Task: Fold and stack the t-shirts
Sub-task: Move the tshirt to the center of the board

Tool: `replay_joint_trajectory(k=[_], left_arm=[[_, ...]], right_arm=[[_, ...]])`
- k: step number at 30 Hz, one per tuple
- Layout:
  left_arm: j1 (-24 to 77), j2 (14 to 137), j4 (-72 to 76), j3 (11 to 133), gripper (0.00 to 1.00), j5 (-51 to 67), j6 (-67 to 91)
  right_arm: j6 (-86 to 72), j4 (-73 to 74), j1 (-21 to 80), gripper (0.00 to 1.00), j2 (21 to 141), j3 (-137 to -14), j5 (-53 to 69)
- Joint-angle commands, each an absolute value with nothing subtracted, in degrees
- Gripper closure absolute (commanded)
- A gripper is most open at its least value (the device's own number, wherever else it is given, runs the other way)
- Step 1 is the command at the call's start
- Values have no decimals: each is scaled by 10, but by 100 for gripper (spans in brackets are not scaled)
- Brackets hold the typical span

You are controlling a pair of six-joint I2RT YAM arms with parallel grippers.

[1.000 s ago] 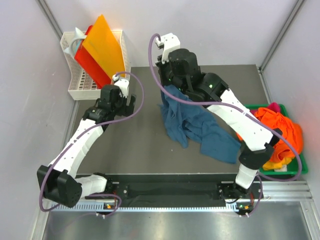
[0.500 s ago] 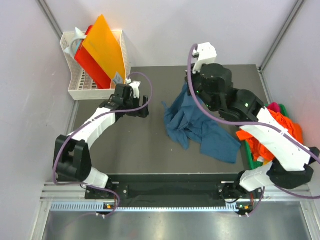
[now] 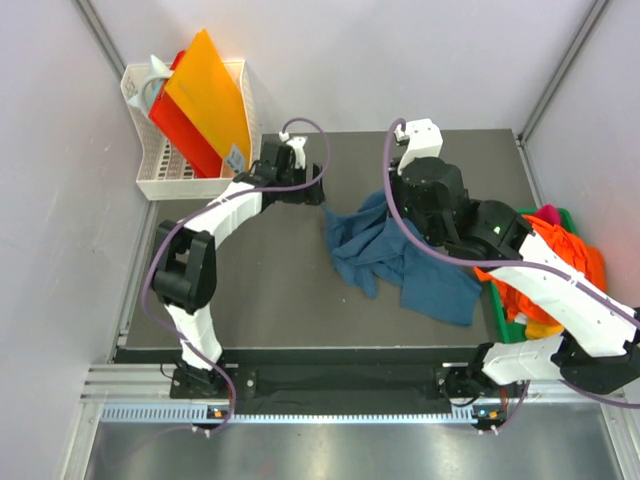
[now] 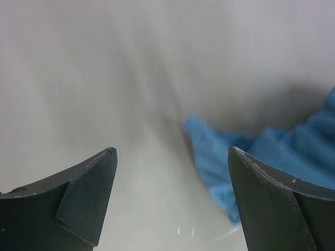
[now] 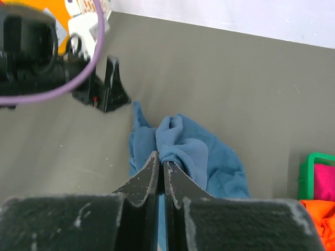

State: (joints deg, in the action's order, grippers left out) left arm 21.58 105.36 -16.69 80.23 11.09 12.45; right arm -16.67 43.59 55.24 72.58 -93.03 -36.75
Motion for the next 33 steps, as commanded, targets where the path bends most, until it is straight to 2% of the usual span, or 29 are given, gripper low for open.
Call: replay_joint_trajectory(k=[1, 10, 19, 25, 33], left_arm=[[217, 1098, -164, 908, 9, 121, 141], [231, 1193, -190, 963, 12, 131, 166], [256, 1199, -198, 946, 16, 131, 157], [256, 1180, -195, 932, 27, 122, 151], [255, 1136, -218, 909, 22, 104, 129]], right_arm=[[-178, 431, 557, 100, 694, -921, -385], [-171, 440, 557, 100, 694, -924, -393], [-174, 429, 558, 100, 687, -898, -397], [-174, 418, 556, 100, 685, -881, -396], [-174, 402, 557, 100, 689, -875, -389]])
